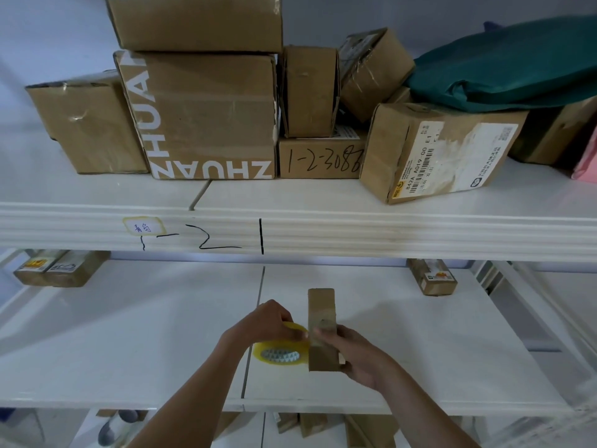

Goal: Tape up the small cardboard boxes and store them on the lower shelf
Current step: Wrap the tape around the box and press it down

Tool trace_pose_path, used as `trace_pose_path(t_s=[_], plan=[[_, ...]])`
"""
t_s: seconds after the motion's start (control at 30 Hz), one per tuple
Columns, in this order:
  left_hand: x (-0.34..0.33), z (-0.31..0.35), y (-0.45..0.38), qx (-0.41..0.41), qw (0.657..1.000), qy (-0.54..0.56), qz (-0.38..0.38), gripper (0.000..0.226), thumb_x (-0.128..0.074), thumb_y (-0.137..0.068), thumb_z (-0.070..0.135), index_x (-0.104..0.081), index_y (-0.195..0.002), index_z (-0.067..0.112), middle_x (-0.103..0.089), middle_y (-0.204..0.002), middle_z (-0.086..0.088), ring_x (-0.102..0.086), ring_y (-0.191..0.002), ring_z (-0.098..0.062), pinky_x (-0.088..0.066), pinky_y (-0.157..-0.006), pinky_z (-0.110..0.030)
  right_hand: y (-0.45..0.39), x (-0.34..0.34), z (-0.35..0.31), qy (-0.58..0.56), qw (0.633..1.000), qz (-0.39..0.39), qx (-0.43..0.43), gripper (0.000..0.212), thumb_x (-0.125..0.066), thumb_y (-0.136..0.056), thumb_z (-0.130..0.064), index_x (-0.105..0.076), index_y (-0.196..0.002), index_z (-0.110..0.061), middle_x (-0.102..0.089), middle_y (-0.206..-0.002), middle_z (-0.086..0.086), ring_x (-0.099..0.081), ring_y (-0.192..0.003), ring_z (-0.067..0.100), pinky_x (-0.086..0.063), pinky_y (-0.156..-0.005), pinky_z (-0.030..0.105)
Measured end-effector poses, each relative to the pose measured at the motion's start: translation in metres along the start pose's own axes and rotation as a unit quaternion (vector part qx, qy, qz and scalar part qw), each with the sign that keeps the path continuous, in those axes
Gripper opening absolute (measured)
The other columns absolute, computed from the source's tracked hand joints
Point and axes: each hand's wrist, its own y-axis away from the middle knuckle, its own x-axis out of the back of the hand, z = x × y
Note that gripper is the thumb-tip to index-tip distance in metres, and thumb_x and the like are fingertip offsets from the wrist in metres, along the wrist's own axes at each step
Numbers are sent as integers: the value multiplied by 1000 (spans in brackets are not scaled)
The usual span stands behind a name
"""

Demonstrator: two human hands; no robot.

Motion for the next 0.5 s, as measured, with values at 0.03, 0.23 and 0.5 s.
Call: trace_pose_path(t_s=[0.03, 0.23, 0.5], plan=[[-2, 2, -1, 0, 1000, -9, 8, 32, -80, -75, 56, -76, -80, 25, -70, -76, 5, -69, -74, -11, -51, -62, -19, 1, -4, -1, 31, 999, 8, -5, 58, -78, -80, -54, -61, -127, -25, -76, -113, -4, -70, -109, 18, -56, -86, 32], [-17, 11, -4, 1, 998, -33, 47, 46, -81, -72, 58, -79, -85, 14, -68, -73, 1, -66, -70, -13, -53, -65, -24, -12, -4, 0, 46, 993, 109, -21, 57, -87, -72, -47, -69, -115, -14, -79, -96, 3, -76, -91, 23, -62, -76, 37], [-11, 10, -5, 7, 996, -69, 51, 45, -81, -71, 57, -78, -83, 13, -68, -73, -1, -69, -73, -18, -50, -61, -24, -11, -13, 6, 43, 994, 94, -21, 51, -90, -71, -42, -71, -110, -16, -77, -104, 6, -72, -99, 26, -61, -87, 45]])
